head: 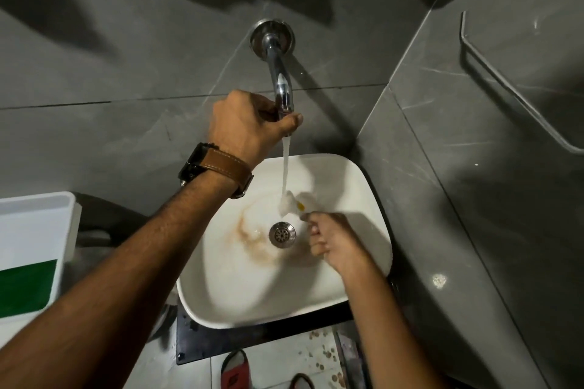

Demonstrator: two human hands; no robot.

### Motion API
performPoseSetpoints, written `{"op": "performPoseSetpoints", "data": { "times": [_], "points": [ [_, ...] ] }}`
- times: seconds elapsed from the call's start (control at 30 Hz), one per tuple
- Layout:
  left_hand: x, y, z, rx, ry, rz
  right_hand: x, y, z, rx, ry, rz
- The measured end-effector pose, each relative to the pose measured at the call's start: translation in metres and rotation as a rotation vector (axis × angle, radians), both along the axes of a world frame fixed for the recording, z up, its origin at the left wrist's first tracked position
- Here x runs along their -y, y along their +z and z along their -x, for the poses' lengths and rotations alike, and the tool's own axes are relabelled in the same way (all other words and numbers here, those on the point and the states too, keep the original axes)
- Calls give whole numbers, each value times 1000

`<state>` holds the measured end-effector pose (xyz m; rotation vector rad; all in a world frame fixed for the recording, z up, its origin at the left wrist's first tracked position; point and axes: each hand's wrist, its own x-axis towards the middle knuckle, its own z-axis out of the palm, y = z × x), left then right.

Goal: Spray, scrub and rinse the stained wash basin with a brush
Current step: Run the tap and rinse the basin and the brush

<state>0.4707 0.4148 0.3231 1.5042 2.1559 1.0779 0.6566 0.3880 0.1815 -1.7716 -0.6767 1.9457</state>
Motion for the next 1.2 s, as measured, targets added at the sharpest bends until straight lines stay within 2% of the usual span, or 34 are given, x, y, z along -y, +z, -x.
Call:
{"op": "performPoseSetpoints", "data": {
  "times": [0.3, 0.5, 0.77, 0.93, 1.0, 1.13, 1.2],
  "points": [
    [-1, 0, 3, 54, 2, 35, -25, 91, -1, -100, 101, -114],
    [0, 0, 0, 43, 3, 40, -30, 126, 0, -110, 134, -214],
    [0, 0, -1, 46, 10, 41, -30, 132, 0, -127, 149, -224],
    [1, -1, 0, 60, -6, 46, -33, 101, -6, -169, 132, -225],
    [0, -2, 1, 76, -7, 48, -25, 73, -7, -72, 132, -213],
    [0, -2, 1, 83, -12, 43, 12, 26, -6, 304, 296, -185],
    [-1, -3, 1, 88, -15, 46, 20, 21, -4, 308, 323, -132]
  ]
}}
